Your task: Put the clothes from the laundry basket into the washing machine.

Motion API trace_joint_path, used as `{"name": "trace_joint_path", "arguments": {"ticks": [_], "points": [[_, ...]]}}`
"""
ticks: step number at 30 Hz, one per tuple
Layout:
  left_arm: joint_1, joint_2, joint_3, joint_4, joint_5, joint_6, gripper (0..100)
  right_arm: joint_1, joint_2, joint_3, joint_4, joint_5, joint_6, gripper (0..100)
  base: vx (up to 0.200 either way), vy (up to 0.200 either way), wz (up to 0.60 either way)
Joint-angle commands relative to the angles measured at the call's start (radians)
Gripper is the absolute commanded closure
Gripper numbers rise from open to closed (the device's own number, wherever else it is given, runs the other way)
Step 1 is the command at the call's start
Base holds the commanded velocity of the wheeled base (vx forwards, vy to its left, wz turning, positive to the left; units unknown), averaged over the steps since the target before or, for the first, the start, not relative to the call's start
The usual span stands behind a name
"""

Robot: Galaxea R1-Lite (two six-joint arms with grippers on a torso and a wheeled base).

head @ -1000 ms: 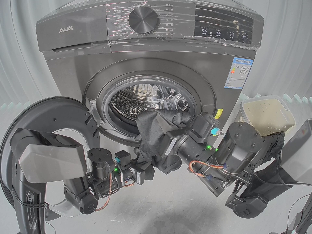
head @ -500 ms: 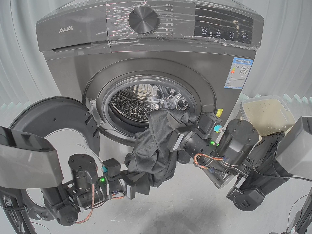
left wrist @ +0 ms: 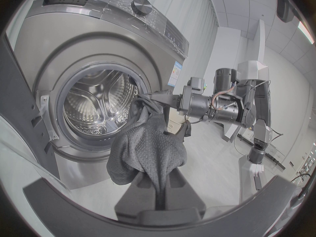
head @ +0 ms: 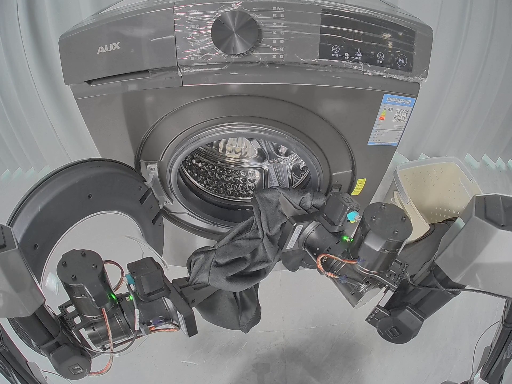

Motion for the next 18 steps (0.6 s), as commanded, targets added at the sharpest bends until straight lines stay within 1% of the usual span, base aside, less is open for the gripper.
{"name": "trace_joint_path", "arguments": {"ticks": [1, 2, 3, 5, 7, 8, 11, 12, 13, 14, 15, 16, 18], "points": [[0.003, -0.020, -0.011, -0.001, 0.002, -0.004, 100, 0.001, 0.024, 0.000, -0.006, 0.002, 0.000, 100, 0.000, 0.000, 0.00], [0.004, -0.019, -0.012, -0.001, 0.001, -0.005, 100, 0.003, 0.027, 0.006, -0.007, 0.002, 0.000, 100, 0.000, 0.000, 0.00], [0.004, -0.019, -0.012, -0.001, 0.001, -0.005, 100, 0.003, 0.027, 0.006, -0.007, 0.002, 0.000, 0, 0.000, 0.000, 0.00], [0.004, -0.020, -0.024, -0.001, 0.002, -0.005, 100, 0.006, 0.029, 0.024, 0.002, 0.003, 0.000, 0, 0.000, 0.000, 0.00], [0.006, -0.020, -0.052, -0.001, 0.005, -0.011, 100, 0.009, 0.032, 0.070, 0.002, 0.009, -0.007, 0, 0.000, 0.000, 0.00], [0.007, -0.020, -0.067, -0.001, 0.007, -0.017, 100, 0.011, 0.037, 0.097, 0.005, 0.013, -0.010, 0, 0.000, 0.000, 0.00], [0.007, -0.022, -0.106, -0.001, 0.027, -0.054, 100, 0.040, 0.044, 0.161, 0.001, 0.023, -0.020, 0, 0.000, 0.000, 0.00], [0.007, -0.022, -0.106, -0.001, 0.027, -0.054, 100, 0.040, 0.044, 0.161, 0.001, 0.023, -0.020, 0, 0.000, 0.000, 0.00], [0.007, -0.020, -0.127, -0.001, 0.050, -0.068, 100, 0.054, 0.052, 0.184, 0.001, 0.026, -0.020, 0, 0.000, 0.000, 0.00], [0.007, -0.019, -0.141, -0.001, 0.062, -0.074, 100, 0.058, 0.053, 0.192, 0.005, 0.026, -0.020, 0, 0.000, 0.000, 0.00], [0.007, -0.019, -0.144, -0.001, 0.065, -0.074, 100, 0.060, 0.055, 0.196, 0.007, 0.026, -0.020, 0, 0.000, 0.000, 0.00], [0.007, -0.017, -0.166, -0.001, 0.082, -0.082, 100, 0.064, 0.061, 0.215, 0.008, 0.026, -0.021, 0, 0.000, 0.000, 0.00], [0.007, -0.017, -0.175, -0.001, 0.088, -0.086, 100, 0.066, 0.069, 0.224, 0.008, 0.026, -0.021, 0, 0.000, 0.000, 0.00]]}}
